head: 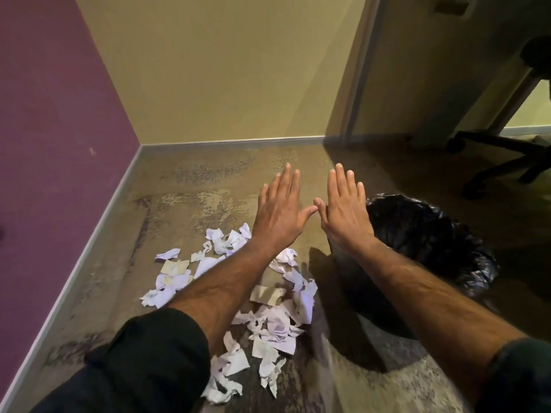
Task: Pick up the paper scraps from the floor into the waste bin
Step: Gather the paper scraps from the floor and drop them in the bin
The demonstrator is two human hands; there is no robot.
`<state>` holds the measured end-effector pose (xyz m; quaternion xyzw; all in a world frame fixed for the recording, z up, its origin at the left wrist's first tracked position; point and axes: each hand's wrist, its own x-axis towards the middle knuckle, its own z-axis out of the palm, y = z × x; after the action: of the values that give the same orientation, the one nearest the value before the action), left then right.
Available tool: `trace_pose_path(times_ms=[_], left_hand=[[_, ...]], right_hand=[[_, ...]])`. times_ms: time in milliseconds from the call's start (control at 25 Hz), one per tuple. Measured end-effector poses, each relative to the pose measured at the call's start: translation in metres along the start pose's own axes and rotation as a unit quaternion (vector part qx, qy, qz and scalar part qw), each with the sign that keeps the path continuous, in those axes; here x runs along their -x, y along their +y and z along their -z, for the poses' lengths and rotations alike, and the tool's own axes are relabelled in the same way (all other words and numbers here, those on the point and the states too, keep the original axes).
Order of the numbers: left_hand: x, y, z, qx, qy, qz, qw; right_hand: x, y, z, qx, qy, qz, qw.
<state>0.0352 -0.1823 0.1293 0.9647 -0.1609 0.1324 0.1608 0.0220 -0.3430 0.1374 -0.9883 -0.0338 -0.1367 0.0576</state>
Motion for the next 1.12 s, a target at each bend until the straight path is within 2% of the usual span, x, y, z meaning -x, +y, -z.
trace_pose_path(times_ms=[160,360,520,680,760,920,1120], left_hand=[[0.031,-0.046,-0.006,-0.025,-0.012,0.051,0.998],[0.077,-0.079,-0.035,-0.038,-0.058,0.071,0.995],[0.104,-0.089,-0.063,-0.034,-0.1,0.06,0.993],[0.123,-0.094,-0.087,-0.058,-0.14,0.05,0.987],[0.134,-0.097,-0.096,-0.073,-0.179,0.074,0.978],[0.156,-0.107,-0.109,-0.014,-0.277,0.165,0.947],[0.165,-0.111,-0.114,-0.048,-0.315,0.132,0.938]], right_hand=[[0.01,-0.043,-0.035,-0.009,-0.011,0.042,0.999],[0.04,-0.069,-0.085,-0.024,-0.1,0.04,0.994],[0.06,-0.061,-0.113,-0.049,-0.18,0.023,0.982],[0.072,-0.047,-0.137,-0.06,-0.229,-0.002,0.972],[0.077,-0.043,-0.149,-0.086,-0.256,-0.024,0.963],[0.084,-0.037,-0.167,-0.094,-0.316,-0.043,0.943],[0.087,-0.034,-0.177,-0.082,-0.368,-0.072,0.924]])
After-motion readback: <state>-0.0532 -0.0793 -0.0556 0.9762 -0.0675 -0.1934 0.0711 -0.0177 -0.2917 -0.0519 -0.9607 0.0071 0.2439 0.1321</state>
